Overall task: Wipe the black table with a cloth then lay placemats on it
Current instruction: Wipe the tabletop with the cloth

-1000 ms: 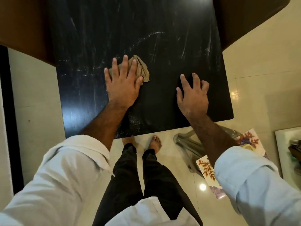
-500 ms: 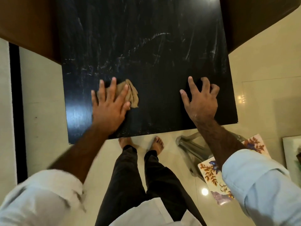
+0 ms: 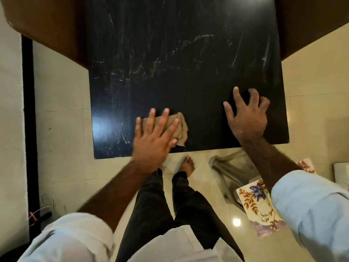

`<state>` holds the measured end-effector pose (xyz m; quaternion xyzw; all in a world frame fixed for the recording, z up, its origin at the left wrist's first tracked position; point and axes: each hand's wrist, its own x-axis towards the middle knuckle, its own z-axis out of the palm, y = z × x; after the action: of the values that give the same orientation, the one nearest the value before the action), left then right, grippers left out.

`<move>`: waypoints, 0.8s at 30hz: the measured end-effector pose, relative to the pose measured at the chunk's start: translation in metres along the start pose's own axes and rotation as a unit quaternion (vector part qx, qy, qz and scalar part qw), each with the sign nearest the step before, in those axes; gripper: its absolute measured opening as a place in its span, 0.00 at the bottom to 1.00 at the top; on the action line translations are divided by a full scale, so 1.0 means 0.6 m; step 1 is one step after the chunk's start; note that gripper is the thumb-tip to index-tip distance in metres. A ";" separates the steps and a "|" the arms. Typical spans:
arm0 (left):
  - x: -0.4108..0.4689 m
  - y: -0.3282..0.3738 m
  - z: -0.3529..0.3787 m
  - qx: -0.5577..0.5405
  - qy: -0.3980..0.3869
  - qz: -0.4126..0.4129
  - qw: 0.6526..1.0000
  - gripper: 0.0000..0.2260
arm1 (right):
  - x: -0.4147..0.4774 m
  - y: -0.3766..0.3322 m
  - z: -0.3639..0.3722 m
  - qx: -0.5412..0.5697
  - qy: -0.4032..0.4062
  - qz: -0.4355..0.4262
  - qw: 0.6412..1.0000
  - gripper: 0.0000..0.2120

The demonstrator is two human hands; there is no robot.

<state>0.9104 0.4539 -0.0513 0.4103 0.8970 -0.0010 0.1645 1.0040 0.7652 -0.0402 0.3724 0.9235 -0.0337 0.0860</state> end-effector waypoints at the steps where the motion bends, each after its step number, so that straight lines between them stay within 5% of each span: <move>1: -0.014 -0.033 -0.003 -0.006 0.000 -0.030 1.000 0.32 | -0.001 0.000 0.000 0.000 0.003 -0.002 1.000 0.32; 8: 0.075 -0.080 -0.034 -0.031 0.038 -0.141 0.989 0.31 | 0.002 -0.003 -0.002 -0.012 -0.017 0.010 1.000 0.33; 16: 0.033 0.198 0.020 -0.024 -0.020 0.075 0.997 0.33 | 0.033 0.039 -0.023 -0.016 -0.030 -0.062 0.998 0.25; 24: -0.010 0.059 0.024 -0.018 0.005 -0.030 0.999 0.31 | 0.020 0.050 -0.011 -0.002 0.005 -0.074 0.997 0.25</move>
<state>0.9445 0.4712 -0.0583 0.3802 0.9096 0.0125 0.1673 1.0154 0.7961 -0.0361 0.3029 0.9490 -0.0361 0.0794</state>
